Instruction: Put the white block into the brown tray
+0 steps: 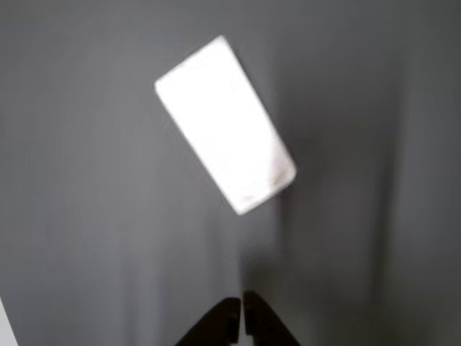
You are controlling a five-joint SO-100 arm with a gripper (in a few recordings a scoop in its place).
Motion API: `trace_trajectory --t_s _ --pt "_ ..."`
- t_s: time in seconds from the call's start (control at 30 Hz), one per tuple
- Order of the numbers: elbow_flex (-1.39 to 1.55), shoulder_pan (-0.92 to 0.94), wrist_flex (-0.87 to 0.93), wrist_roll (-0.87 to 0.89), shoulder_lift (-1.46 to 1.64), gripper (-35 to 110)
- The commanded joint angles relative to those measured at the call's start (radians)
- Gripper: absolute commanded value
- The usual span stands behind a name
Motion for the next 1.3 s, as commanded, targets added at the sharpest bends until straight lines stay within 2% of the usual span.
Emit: trace_trajectory --t_s 0.0,0.9,1.27 --pt "-0.067 0.018 -0.011 -0.035 -0.031 0" --pt "-0.350 0.029 -0.014 -0.137 -0.382 0" --pt "-0.374 0.009 -0.026 -0.140 -0.407 0"
